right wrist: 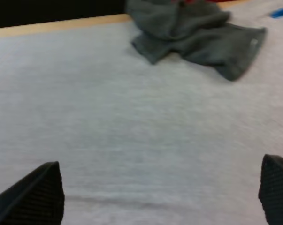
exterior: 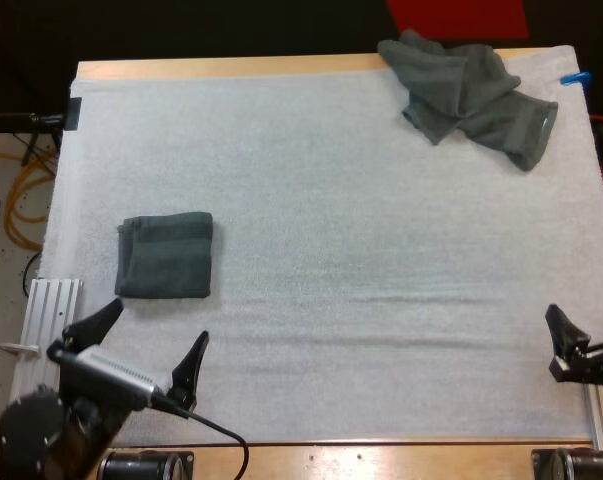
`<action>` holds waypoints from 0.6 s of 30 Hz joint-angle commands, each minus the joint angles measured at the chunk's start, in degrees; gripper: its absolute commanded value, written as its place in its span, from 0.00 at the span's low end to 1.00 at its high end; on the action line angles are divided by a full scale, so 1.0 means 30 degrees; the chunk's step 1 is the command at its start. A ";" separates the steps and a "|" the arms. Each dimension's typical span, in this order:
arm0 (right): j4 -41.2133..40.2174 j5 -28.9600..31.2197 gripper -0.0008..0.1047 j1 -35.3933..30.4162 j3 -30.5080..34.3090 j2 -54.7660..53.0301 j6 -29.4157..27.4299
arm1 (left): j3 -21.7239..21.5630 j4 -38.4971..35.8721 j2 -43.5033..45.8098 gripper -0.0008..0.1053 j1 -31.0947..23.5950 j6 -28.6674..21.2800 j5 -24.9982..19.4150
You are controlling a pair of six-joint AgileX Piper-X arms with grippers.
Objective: Pick towel from pile fold and stack
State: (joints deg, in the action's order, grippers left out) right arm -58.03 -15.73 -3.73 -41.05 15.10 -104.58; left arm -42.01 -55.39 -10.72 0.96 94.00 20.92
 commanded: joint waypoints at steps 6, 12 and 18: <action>0.0108 -0.4883 0.78 -0.0003 -0.2652 0.3283 -0.0055 | -0.1855 0.0293 -0.2357 1.00 0.2596 0.0240 0.1730; 0.1564 -0.6019 0.78 -0.0003 -0.3148 0.6239 -0.0014 | -0.2394 0.0747 -0.3942 1.00 0.4623 0.0503 0.1673; 0.7510 -0.3729 0.78 -0.0003 -0.3148 0.9940 0.1533 | -0.2394 0.2438 -0.4873 1.00 0.4727 0.0856 0.1596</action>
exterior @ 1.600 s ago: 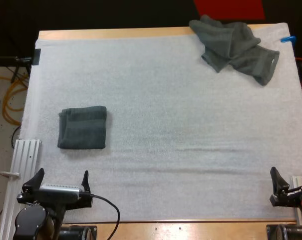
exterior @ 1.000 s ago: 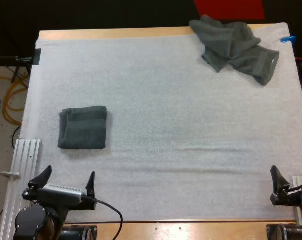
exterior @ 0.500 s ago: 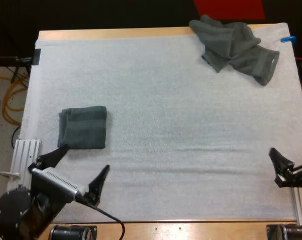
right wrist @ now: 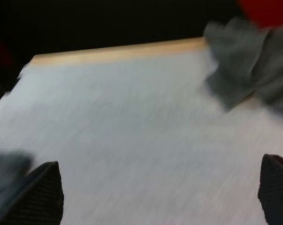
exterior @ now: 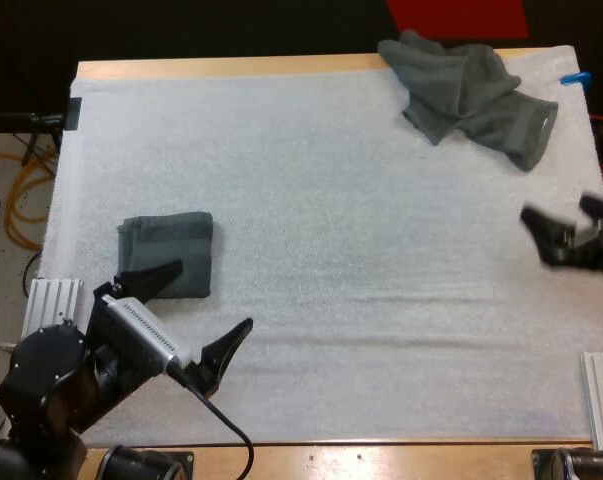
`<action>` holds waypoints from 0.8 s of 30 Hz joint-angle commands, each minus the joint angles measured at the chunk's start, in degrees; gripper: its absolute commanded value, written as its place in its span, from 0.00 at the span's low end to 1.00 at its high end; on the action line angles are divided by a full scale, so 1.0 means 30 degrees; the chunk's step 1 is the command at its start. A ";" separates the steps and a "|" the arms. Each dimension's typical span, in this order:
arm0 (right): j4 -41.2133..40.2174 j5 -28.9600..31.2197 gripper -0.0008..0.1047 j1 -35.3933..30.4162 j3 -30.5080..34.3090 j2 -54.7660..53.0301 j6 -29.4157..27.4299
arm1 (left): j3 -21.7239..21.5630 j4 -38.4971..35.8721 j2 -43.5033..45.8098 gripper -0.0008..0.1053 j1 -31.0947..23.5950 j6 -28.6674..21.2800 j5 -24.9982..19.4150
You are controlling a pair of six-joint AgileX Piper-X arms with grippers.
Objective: Pick towel from pile fold and stack
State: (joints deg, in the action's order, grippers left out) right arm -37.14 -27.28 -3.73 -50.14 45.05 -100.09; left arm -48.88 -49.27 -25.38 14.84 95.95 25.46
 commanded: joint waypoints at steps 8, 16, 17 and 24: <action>0.4270 0.6249 0.75 -0.0003 -0.1923 0.7952 0.2930 | -0.0106 0.1133 -0.0415 1.00 0.0100 0.0242 0.0030; 0.4147 0.7389 0.75 -0.0003 -0.5052 1.5097 0.4460 | -0.0106 0.1133 -0.0415 1.00 0.0100 0.0290 0.0030; 0.4147 0.7389 0.75 -0.0003 -0.5442 1.5898 0.4859 | -0.0106 0.1133 -0.0415 1.00 0.0100 0.0453 0.0030; 0.4147 0.7294 0.75 -0.0037 -0.7863 2.0089 0.7085 | -0.0106 0.1133 -0.0415 1.00 0.0100 0.1102 0.0030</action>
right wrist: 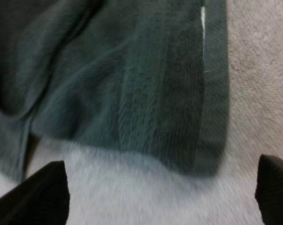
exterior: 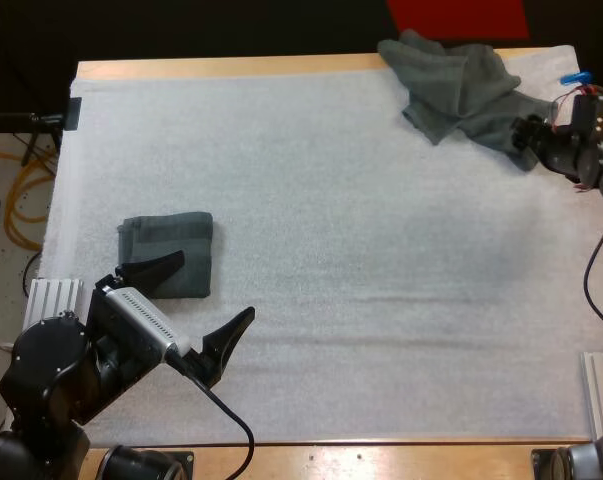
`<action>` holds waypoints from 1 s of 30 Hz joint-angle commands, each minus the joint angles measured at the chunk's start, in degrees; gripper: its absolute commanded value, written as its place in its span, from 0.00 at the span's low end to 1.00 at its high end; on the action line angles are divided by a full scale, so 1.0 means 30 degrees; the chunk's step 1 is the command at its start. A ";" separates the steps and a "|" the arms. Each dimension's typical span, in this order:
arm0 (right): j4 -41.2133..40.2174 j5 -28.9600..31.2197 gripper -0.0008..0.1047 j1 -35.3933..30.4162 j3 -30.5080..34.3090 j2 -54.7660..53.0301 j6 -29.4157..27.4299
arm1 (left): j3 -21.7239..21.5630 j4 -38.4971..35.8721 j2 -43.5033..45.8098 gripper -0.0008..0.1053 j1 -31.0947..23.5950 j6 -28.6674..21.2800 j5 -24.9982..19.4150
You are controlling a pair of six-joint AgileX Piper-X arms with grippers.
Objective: Pick towel from pile fold and stack
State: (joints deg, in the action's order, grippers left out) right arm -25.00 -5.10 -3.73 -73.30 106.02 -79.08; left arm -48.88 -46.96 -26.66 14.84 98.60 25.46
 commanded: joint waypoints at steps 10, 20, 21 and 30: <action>-0.0198 -0.1090 0.75 -0.0037 -0.2958 0.3500 0.1363 | -0.0106 0.0364 0.0011 1.00 0.0100 0.0217 0.0030; -0.1214 -0.1818 0.18 -0.0037 -0.3667 0.4377 0.2296 | -0.0106 0.0364 0.0011 1.00 0.0100 0.0136 0.0030; -0.1251 -0.1927 0.11 -0.0037 -0.3696 0.4315 0.2177 | -0.0106 0.0364 0.0011 1.00 0.0100 0.0136 0.0030; -0.0959 -0.1605 0.01 -0.0037 -0.4353 0.0695 -0.3471 | -0.0106 0.0364 0.0011 1.00 0.0100 0.0136 0.0030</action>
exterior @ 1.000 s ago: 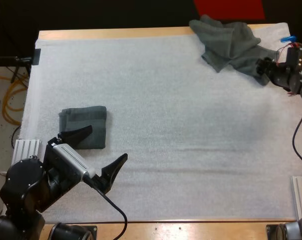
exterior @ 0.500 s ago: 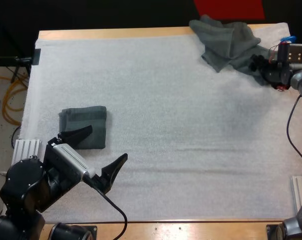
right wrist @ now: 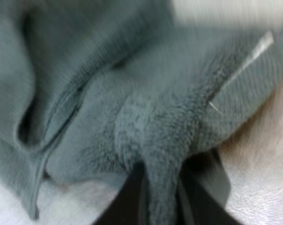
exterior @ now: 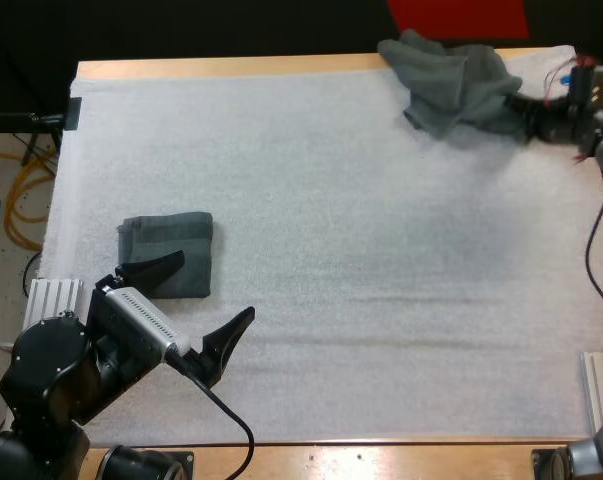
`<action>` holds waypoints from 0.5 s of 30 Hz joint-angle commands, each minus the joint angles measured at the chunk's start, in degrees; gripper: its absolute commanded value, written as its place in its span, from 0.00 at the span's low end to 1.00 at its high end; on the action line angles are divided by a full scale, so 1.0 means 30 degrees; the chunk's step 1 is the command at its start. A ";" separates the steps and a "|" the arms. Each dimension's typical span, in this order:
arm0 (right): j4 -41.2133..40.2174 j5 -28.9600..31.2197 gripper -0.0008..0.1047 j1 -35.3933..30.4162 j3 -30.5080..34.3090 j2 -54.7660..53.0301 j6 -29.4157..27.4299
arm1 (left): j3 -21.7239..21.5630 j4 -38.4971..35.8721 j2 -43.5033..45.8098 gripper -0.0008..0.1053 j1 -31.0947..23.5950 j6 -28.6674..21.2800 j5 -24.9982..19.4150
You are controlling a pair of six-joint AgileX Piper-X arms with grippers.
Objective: Pick towel from pile fold and stack
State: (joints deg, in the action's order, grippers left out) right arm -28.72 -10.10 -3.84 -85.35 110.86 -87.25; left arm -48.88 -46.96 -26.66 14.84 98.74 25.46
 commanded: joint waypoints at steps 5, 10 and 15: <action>0.1289 0.0146 0.01 0.0000 -0.0448 -0.4242 -0.3155 | -0.0106 0.0364 0.0011 1.00 0.0100 0.0092 0.0030; 0.1121 -0.0451 0.01 0.0000 -0.0447 -0.6898 -0.3168 | -0.0106 0.0364 0.0011 1.00 0.0100 0.0092 0.0030; -0.3307 -0.1909 0.01 0.0114 -0.0415 -0.8939 -0.3005 | -0.0106 0.0364 0.0011 1.00 0.0100 0.0092 0.0030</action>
State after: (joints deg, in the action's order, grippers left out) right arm -36.05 -14.68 -3.54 -86.59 84.36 -96.02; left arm -48.88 -46.96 -26.66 14.84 98.74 25.46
